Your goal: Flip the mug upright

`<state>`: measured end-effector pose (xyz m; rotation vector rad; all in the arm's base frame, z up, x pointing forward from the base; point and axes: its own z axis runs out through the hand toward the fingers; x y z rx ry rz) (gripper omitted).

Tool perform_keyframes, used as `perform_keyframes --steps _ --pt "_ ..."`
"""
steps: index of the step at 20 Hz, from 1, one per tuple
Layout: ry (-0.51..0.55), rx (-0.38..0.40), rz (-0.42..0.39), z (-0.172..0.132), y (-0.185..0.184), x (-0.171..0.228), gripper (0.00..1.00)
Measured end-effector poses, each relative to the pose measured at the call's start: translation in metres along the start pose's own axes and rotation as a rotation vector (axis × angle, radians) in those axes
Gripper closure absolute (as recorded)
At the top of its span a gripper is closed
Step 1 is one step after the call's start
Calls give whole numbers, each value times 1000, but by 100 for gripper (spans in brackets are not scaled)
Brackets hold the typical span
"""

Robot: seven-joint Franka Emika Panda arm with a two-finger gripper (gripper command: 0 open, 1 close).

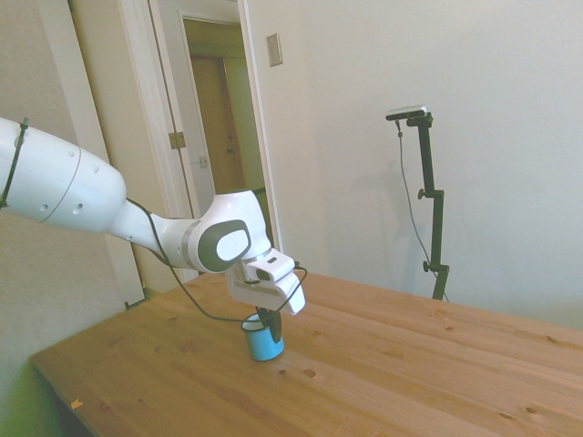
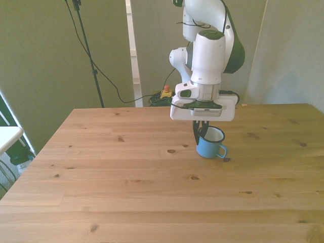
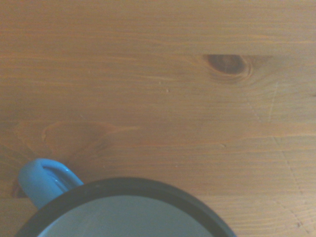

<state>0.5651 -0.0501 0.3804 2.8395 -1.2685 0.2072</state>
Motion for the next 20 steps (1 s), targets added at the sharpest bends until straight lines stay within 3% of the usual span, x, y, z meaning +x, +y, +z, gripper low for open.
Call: perform_keyframes --steps 14,20 --pt "-1 -6 -20 2 -7 -5 0" --pt "9 -9 6 -19 10 3 0"
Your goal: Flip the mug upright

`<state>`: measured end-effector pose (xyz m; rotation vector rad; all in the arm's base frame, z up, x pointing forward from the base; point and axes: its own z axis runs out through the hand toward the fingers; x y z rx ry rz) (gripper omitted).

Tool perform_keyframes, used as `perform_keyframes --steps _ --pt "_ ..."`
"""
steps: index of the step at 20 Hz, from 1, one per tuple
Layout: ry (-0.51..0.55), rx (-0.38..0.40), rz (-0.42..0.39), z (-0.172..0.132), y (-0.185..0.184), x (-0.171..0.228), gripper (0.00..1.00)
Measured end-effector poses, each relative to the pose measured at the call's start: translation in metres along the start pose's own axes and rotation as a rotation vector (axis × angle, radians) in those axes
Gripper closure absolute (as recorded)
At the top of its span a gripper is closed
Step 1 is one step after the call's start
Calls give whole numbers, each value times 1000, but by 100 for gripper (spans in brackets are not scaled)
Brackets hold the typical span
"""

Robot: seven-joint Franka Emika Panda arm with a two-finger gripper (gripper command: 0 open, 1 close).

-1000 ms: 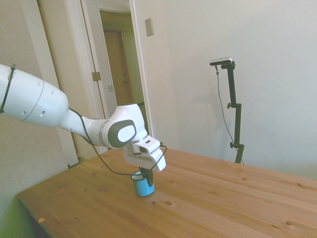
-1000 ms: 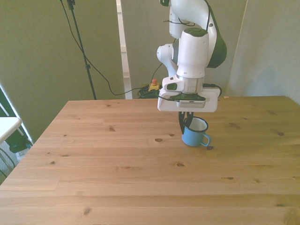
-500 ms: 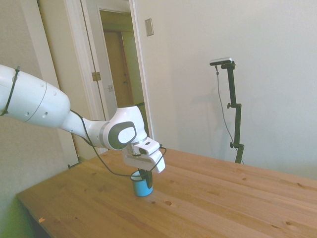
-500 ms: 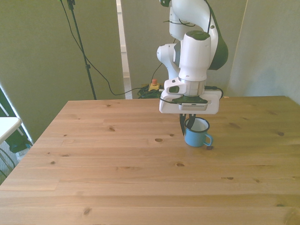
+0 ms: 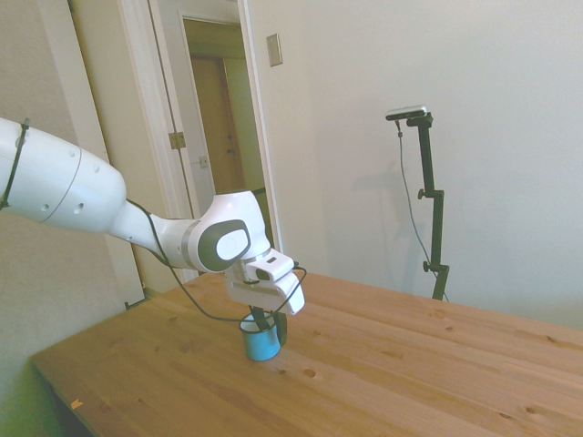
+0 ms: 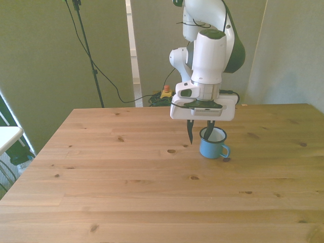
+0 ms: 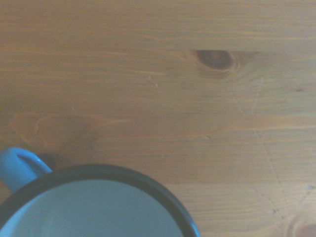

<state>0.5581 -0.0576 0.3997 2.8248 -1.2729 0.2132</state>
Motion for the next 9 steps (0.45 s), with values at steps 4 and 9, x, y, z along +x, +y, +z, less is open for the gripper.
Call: perform_keyframes --steps 4,9 --pt "6 7 13 -31 21 -4 0" --pt "17 12 28 -82 62 -30 0"
